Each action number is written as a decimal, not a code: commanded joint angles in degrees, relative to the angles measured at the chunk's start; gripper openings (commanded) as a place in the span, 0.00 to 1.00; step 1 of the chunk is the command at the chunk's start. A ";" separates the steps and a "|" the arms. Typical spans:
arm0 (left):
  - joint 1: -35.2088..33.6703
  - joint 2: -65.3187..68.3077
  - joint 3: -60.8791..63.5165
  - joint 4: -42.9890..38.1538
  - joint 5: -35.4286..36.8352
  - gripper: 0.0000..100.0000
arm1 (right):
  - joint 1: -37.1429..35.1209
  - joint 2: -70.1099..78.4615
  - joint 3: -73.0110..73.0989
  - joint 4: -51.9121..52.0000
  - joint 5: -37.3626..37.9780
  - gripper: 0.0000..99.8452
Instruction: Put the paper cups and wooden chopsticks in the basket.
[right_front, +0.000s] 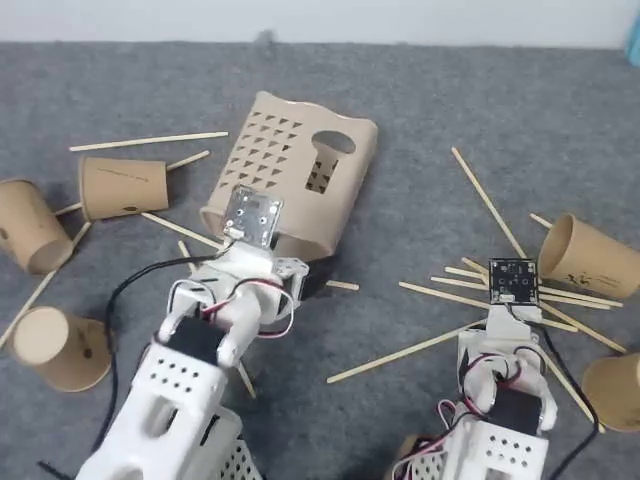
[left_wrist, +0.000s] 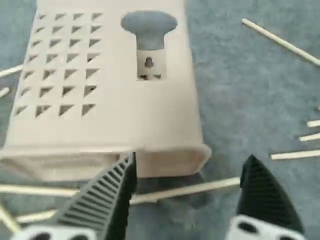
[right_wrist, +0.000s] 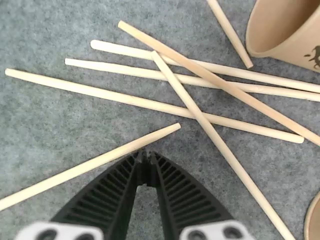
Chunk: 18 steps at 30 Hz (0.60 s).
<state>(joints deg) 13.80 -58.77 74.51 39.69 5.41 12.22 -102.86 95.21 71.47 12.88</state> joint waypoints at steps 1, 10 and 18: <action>-0.62 -6.95 -0.40 7.56 0.88 0.30 | 0.57 -0.92 0.00 -0.92 0.62 0.01; -9.32 -33.67 2.15 20.84 0.88 0.16 | 0.13 -0.22 -8.09 -1.71 7.74 0.01; -21.98 -41.93 11.56 20.04 2.55 0.01 | -4.18 5.23 -20.66 -2.33 10.20 0.01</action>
<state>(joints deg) -6.68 -99.56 85.67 60.62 5.93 12.04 -102.33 82.20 70.51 20.53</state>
